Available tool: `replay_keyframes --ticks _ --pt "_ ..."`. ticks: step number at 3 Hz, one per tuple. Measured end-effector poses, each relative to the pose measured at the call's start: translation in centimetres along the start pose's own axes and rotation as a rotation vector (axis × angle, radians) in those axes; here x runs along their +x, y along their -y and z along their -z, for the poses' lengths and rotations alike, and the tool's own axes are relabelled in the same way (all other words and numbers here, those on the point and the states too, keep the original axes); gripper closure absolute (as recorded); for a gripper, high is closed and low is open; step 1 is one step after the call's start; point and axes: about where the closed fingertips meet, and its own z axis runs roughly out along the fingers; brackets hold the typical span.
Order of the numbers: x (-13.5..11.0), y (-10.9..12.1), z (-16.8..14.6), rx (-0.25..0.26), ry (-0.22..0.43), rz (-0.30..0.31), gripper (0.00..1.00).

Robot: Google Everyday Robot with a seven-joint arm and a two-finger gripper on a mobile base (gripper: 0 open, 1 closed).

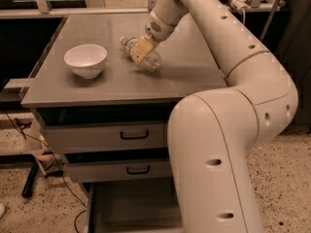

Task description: Place blue plastic bottle into bottom drawer

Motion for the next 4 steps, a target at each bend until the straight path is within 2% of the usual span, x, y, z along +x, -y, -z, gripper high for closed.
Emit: replay_keyframes --ticks 1,2,3,4 --pt "0.0 0.0 0.0 0.000 0.000 0.000 0.89" --pt "-0.2 0.1 -0.3 0.003 0.009 0.009 1.00" --pt "0.0 0.3 1.7 0.067 0.033 0.050 1.00" --pt "1.4 -0.2 5.2 0.154 0.085 0.063 1.00"
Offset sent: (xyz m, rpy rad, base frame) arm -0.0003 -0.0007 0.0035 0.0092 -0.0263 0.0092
